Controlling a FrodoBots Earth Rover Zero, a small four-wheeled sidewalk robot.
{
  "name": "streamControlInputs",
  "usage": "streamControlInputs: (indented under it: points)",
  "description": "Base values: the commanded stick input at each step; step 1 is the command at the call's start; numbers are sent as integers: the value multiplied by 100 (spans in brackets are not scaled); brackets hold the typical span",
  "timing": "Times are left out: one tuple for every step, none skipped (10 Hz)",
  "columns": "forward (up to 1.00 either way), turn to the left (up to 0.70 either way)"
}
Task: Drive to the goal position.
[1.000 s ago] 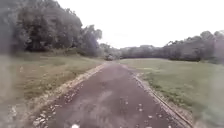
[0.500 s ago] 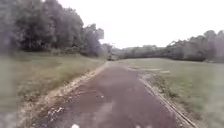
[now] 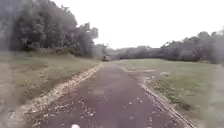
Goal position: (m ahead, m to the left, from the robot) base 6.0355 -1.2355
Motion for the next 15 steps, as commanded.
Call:
streamControlInputs:
  points:
    - [100, -4]
    - [100, -3]
    - [100, -3]
    - [100, -3]
    - [100, -3]
    - [100, -3]
    - [100, -3]
    - [100, -3]
    - [100, -3]
    - [100, -3]
    - [100, -3]
    - [100, -3]
    - [100, -3]
    - [100, -3]
    - [100, -3]
